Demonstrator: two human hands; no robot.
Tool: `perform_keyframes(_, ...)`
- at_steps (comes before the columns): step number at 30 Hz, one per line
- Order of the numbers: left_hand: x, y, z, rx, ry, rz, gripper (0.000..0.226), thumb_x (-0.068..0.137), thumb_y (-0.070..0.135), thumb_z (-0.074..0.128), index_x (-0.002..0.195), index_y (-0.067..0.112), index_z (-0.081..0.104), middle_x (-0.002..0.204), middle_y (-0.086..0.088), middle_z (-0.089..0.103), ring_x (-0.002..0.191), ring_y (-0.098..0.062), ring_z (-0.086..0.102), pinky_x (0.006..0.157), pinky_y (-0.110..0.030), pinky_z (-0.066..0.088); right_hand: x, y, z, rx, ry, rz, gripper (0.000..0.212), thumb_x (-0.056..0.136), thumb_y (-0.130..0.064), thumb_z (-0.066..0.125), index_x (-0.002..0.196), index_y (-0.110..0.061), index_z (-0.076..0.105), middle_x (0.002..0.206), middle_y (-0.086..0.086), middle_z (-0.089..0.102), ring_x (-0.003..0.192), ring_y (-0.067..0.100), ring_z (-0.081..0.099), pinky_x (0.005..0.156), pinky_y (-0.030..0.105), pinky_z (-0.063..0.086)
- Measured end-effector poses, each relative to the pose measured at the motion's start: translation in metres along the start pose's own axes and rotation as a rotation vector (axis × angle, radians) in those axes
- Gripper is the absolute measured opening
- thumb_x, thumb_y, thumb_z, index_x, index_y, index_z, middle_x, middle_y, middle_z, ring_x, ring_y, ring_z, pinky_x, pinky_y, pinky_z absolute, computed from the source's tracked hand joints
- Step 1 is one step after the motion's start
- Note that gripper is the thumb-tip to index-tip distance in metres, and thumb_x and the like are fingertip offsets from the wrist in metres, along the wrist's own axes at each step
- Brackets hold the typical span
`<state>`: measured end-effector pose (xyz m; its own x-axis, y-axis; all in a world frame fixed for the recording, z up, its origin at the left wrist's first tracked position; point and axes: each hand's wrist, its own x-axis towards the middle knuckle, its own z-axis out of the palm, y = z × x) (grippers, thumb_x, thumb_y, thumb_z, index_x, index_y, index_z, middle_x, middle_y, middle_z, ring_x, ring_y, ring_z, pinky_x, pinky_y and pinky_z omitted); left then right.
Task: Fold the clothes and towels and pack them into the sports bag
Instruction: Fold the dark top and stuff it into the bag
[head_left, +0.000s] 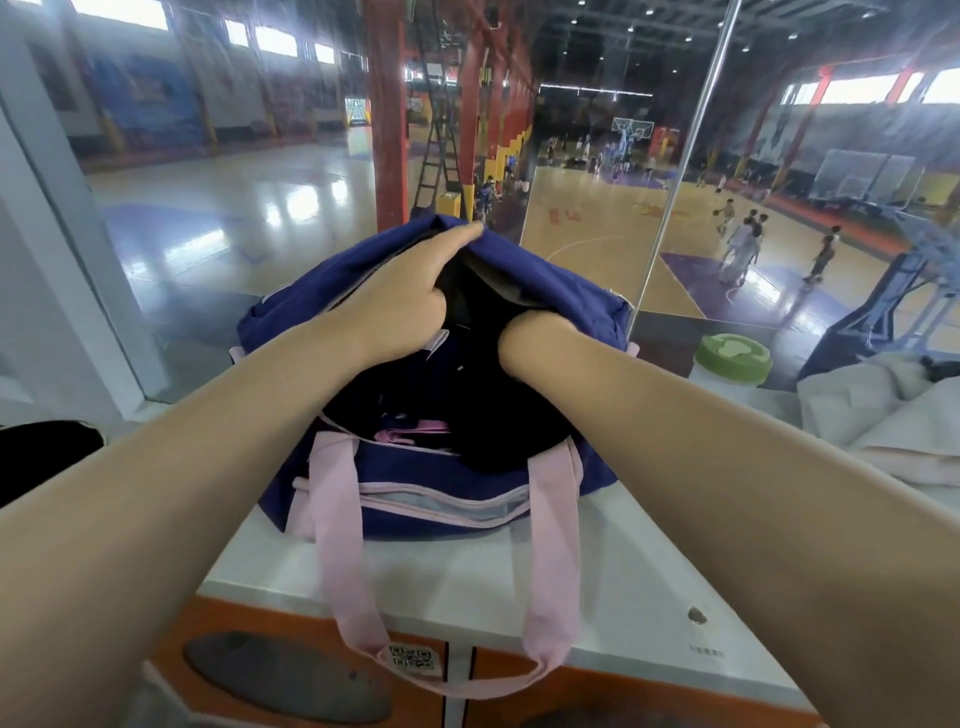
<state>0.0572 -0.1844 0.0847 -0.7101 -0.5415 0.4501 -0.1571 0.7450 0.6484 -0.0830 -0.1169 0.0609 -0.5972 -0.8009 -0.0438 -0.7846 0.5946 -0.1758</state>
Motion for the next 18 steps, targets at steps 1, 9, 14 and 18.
perform_keyframes(1,-0.005,-0.003,0.002,-0.033,-0.013,0.060,0.062,0.085,-0.011,0.039,0.133,0.026,0.051,0.135,-0.001,0.054,0.120,-0.016,0.054,0.095,-0.026,0.044,0.000,0.000,-0.002,-0.030,-0.002,-0.012,0.033,0.098,-0.015,0.044,0.127,-0.008,0.059,0.131,0.013,0.058,0.121,0.031,0.054,0.076,0.032,0.036)
perform_keyframes(9,-0.005,-0.071,0.035,0.238,-0.218,-0.175,0.063,0.090,0.034,0.061,0.145,0.027,0.031,0.150,-0.003,0.039,0.136,-0.024,0.040,0.109,-0.032,0.032,-0.004,0.009,-0.002,-0.133,0.052,-0.087,0.030,0.099,-0.011,0.043,0.125,-0.004,0.058,0.127,0.017,0.059,0.118,0.034,0.056,0.077,0.034,0.037)
perform_keyframes(14,-0.011,-0.074,0.028,0.235,-0.430,-0.094,0.067,0.081,0.032,0.068,0.142,0.030,0.042,0.144,0.000,0.045,0.134,-0.019,0.042,0.112,-0.029,0.030,-0.001,0.013,-0.005,-0.175,0.060,-0.126,0.031,0.098,-0.008,0.044,0.125,-0.002,0.058,0.127,0.019,0.059,0.118,0.036,0.055,0.083,0.036,0.042)
perform_keyframes(18,-0.033,-0.081,0.019,0.318,-0.534,0.003,0.053,0.081,0.008,0.064,0.131,0.022,0.056,0.136,0.009,0.049,0.124,-0.007,0.046,0.101,-0.013,0.028,0.012,0.013,-0.010,-0.073,0.069,-0.090,0.036,0.099,-0.005,0.040,0.132,-0.005,0.054,0.132,0.015,0.056,0.122,0.031,0.053,0.099,0.036,0.040)
